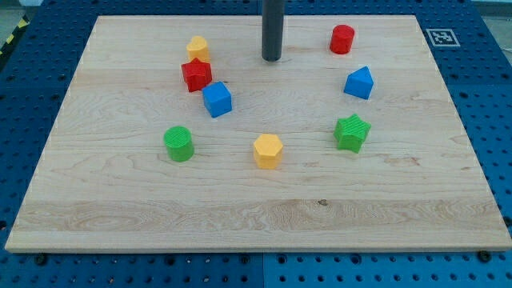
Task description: Push the red circle to top center
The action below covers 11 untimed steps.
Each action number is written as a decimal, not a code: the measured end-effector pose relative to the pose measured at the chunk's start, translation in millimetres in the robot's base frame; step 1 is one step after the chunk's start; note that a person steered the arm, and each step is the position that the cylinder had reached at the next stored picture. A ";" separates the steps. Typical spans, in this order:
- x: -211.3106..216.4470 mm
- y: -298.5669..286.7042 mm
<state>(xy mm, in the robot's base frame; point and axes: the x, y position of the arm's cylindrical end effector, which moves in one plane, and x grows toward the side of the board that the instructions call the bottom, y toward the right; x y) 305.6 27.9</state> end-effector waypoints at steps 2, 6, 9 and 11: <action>0.1 97.7; -28.3 189.4; -35.9 118.8; -35.9 58.7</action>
